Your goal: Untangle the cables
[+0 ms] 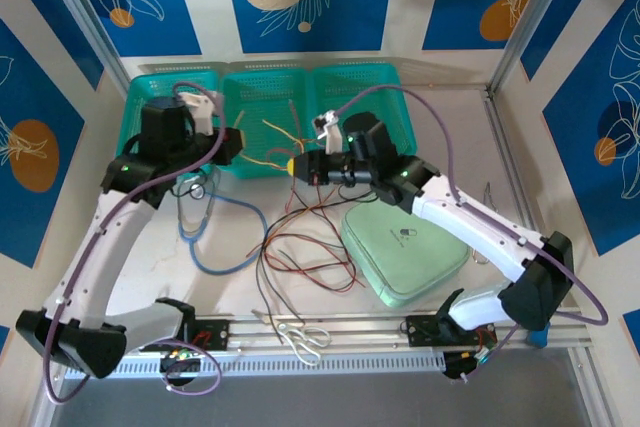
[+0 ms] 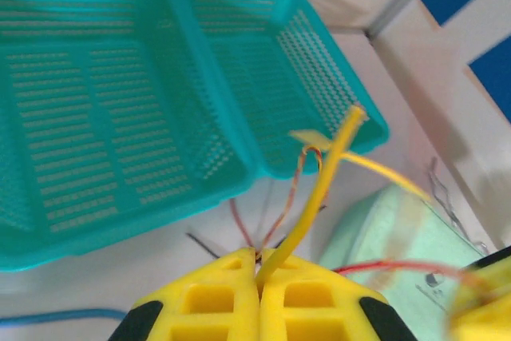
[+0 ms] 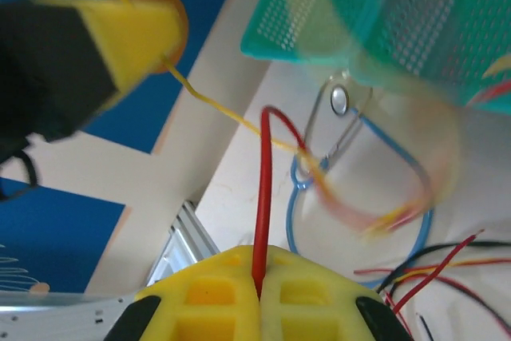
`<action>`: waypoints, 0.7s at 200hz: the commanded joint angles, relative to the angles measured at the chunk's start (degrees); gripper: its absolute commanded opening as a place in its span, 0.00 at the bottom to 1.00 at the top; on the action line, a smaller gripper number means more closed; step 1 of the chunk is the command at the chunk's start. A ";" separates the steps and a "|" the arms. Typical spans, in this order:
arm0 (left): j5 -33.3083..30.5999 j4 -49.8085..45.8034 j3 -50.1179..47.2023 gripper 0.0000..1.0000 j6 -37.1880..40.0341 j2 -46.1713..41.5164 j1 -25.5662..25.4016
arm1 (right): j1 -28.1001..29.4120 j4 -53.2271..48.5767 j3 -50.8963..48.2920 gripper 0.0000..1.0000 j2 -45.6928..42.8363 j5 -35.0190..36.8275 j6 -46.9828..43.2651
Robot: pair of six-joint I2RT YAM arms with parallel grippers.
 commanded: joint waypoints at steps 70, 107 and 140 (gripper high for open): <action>-7.44 -16.41 0.02 0.00 6.32 -1.84 11.86 | -7.20 -5.77 10.65 0.00 -4.58 -3.58 -6.51; -7.13 -15.39 -1.45 0.00 7.21 -0.47 15.02 | -11.35 -5.80 10.59 0.00 -8.10 -2.65 -6.47; -6.08 -13.55 -0.88 0.00 7.21 0.94 16.70 | -15.35 -4.84 9.22 0.00 -11.35 -4.04 -5.30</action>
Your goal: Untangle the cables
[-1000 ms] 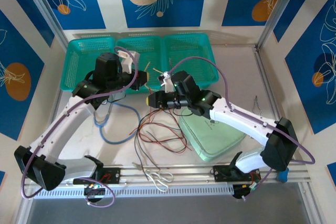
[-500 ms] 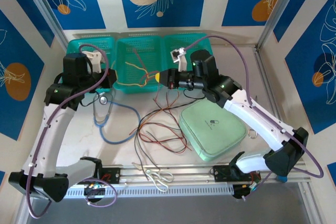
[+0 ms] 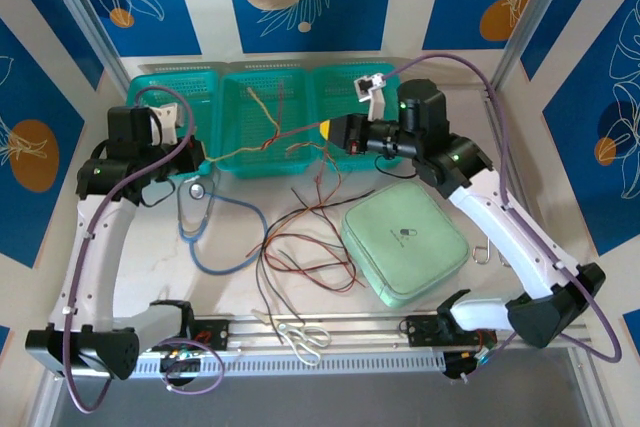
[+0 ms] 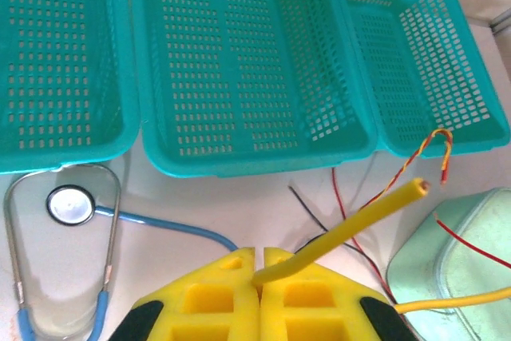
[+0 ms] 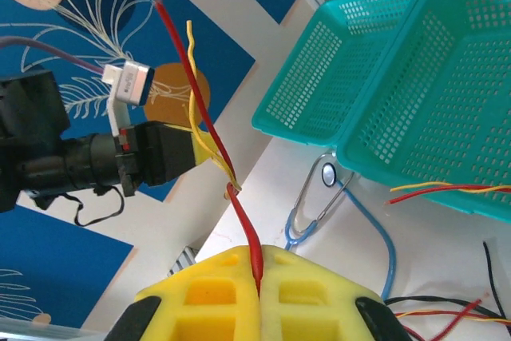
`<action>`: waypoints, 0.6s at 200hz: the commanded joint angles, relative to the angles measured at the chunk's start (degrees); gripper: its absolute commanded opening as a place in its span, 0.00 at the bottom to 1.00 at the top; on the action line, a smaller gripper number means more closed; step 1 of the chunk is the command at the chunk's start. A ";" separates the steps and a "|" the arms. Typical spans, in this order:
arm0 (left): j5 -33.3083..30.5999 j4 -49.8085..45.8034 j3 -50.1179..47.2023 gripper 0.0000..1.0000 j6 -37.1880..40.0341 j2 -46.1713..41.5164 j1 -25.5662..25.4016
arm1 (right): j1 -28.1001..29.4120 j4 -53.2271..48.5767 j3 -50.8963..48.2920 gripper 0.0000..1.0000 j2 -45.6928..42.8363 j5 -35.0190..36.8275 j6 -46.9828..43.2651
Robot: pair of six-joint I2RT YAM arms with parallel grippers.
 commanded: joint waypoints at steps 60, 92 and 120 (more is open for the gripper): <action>-6.22 -0.87 0.88 0.00 2.65 3.61 5.86 | -12.45 1.82 -0.35 0.00 -8.37 2.09 0.72; -0.15 8.21 0.37 0.00 -2.81 3.20 8.98 | -15.87 1.59 -1.52 0.00 -8.41 4.36 1.49; 8.23 20.10 0.42 0.00 -11.80 3.53 9.23 | -16.28 3.72 -1.87 0.00 -7.23 8.49 1.34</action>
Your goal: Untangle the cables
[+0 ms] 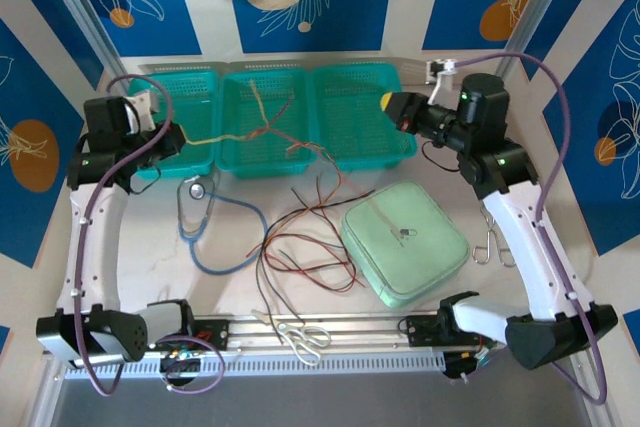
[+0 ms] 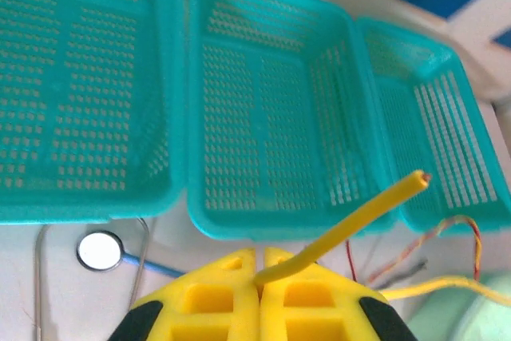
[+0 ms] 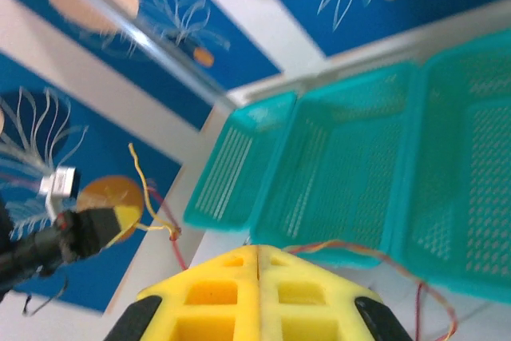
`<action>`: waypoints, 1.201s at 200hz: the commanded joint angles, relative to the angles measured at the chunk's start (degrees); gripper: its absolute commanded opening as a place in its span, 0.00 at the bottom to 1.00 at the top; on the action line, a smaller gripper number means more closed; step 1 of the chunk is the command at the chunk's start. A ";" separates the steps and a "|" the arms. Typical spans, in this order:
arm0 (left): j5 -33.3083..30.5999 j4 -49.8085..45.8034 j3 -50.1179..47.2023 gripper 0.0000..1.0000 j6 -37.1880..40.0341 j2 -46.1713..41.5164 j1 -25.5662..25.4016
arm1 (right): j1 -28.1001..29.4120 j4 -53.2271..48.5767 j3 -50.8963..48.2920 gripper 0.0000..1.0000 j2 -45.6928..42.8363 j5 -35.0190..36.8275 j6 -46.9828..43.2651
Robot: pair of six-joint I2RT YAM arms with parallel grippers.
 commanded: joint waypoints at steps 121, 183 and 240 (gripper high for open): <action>16.35 12.98 8.29 0.00 -14.10 0.23 -1.42 | 14.13 28.35 -3.20 0.83 11.39 -16.58 -25.16; 16.67 13.34 9.34 0.00 -15.12 -0.13 -1.64 | 16.92 30.05 2.47 0.59 18.38 -20.47 -22.85; 16.72 14.68 10.04 0.00 -15.86 0.13 -1.86 | 17.66 32.71 5.02 0.61 19.70 -18.41 -18.24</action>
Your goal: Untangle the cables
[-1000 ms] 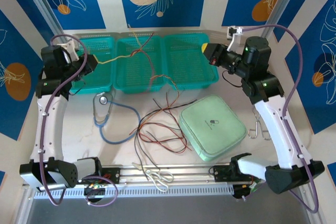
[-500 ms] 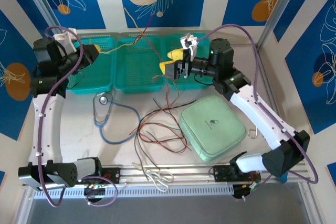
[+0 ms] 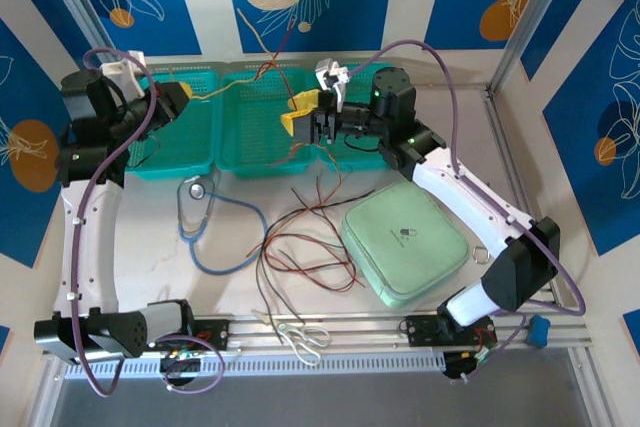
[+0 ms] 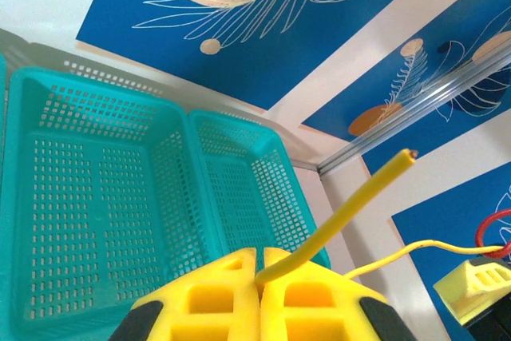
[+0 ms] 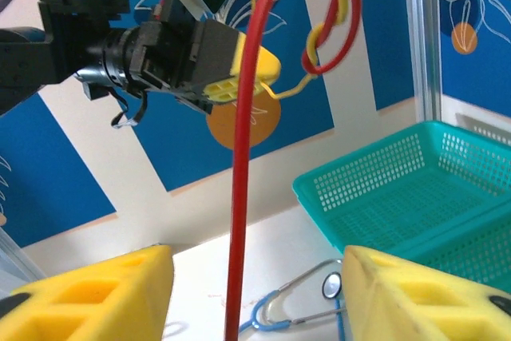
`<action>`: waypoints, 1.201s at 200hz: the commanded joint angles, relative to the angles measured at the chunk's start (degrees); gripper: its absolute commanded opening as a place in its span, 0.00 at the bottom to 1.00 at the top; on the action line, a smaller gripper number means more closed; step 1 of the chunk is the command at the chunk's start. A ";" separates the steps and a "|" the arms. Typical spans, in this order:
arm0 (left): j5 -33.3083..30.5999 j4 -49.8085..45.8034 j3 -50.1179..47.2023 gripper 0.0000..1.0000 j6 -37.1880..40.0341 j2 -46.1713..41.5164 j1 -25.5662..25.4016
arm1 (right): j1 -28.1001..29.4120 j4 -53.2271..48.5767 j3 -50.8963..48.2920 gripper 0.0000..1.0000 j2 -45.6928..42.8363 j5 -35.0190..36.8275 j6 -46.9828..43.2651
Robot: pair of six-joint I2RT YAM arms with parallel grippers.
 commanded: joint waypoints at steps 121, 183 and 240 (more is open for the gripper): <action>1.56 3.30 2.31 0.00 -1.66 -0.97 -0.72 | 1.05 -0.34 10.43 0.74 3.96 -3.86 6.78; -0.03 3.13 1.37 0.00 0.01 -1.72 -0.72 | 1.97 -7.65 13.48 0.00 4.14 1.69 7.43; -12.96 0.24 -1.66 0.00 10.43 -3.42 -1.76 | 5.44 -27.38 16.34 0.00 -4.09 18.24 -4.34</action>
